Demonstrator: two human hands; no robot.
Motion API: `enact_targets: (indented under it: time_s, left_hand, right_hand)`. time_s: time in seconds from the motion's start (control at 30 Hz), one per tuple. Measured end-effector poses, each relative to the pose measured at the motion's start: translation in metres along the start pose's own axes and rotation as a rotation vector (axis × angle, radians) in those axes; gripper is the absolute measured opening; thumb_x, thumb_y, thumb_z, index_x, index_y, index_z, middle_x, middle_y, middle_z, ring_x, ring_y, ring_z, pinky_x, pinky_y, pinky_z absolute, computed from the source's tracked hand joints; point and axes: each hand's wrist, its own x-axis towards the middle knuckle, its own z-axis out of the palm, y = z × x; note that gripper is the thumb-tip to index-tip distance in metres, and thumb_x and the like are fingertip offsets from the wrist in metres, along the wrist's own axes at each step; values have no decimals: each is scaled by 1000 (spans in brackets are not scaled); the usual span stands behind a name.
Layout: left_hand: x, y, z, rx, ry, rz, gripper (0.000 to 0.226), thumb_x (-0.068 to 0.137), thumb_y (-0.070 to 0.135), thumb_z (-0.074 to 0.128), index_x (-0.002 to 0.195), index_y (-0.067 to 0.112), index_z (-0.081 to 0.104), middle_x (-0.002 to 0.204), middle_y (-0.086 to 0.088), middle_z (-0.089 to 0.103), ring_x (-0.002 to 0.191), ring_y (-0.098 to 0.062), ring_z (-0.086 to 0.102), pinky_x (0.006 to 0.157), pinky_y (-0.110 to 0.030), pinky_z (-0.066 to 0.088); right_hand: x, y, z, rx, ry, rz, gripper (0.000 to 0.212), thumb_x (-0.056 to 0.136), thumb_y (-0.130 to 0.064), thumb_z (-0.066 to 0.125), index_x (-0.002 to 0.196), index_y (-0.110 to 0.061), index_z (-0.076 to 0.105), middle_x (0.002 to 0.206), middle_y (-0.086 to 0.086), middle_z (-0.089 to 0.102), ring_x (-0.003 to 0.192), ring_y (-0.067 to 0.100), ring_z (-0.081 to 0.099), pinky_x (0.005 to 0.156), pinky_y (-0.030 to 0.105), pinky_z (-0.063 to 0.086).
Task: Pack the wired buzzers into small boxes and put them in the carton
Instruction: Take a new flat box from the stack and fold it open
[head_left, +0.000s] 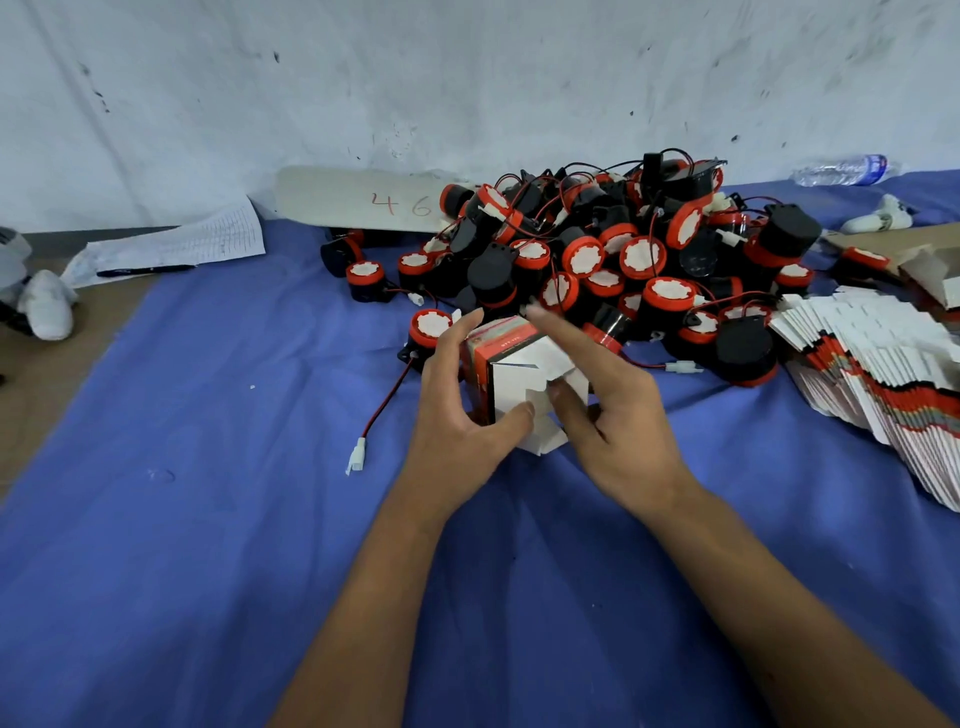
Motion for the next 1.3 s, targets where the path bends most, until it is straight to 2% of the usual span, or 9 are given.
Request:
enact_targets:
  time_s: [0.1,0.2,0.33,0.5,0.73,0.8,0.93,1.07,1.3]
  left_hand:
    - [0,-1,-1,3,-26,9,89,77,23,74,156,32,35,152,8,45,145,-14,41,111,-49,49]
    - [0,-2,0,22,-46,25,92,79,30,79,158,30,33,155,4,43,147,-16,39,114,-49,46]
    - [1,-2,0,69,-51,74,86,81,32,80,156,29,38,153,12,47,146,-15,41,119,-45,40]
    - [1,0,-3,39,-44,50,79,80,34,83,150,33,46,146,13,54,139,-10,48,112,-42,48]
    - [2,0,0,23,-15,51,75,84,33,84,149,30,47,140,16,59,133,-4,54,103,-19,48]
    - [1,0,0,-29,-20,37,76,84,34,80,151,28,45,140,15,59,132,-5,54,101,-17,49]
    - [1,1,0,-164,13,-16,75,84,38,78,151,34,44,139,17,61,131,-8,57,105,-32,54]
    - [2,1,-3,-277,69,-88,68,86,37,74,147,42,46,139,9,63,130,-20,60,104,-53,54]
    - [2,0,-2,-220,81,-61,62,86,28,73,142,41,52,137,11,64,128,-15,60,105,-49,54]
  right_hand:
    - [1,0,-2,-46,85,15,41,97,-14,54,135,-24,65,132,-14,65,124,0,59,100,28,52]
    - [0,-5,-4,-67,131,56,37,98,-27,51,129,-20,71,126,-11,69,120,1,62,96,29,56]
    - [-1,-7,-4,-25,148,98,29,103,-20,59,129,-20,71,127,-10,70,122,6,62,98,39,55]
    - [0,-9,-3,50,129,140,36,97,-14,57,130,-21,70,125,-15,67,121,9,62,90,44,58]
    - [1,-6,-3,10,109,113,34,100,-9,61,131,-18,69,125,-5,68,116,14,64,77,23,53]
    - [2,-6,-3,7,112,118,33,101,-14,62,132,-19,68,125,-6,67,116,13,63,80,26,53]
    - [3,-7,-5,70,75,146,41,98,-32,65,139,-27,61,127,-19,64,117,8,61,73,39,60]
    - [1,-4,-4,147,-45,181,64,90,-17,72,149,-30,50,140,-17,57,126,13,58,70,35,62]
    - [1,-3,-2,21,-60,-15,72,91,-4,66,154,-31,43,146,-14,48,131,17,53,87,30,57]
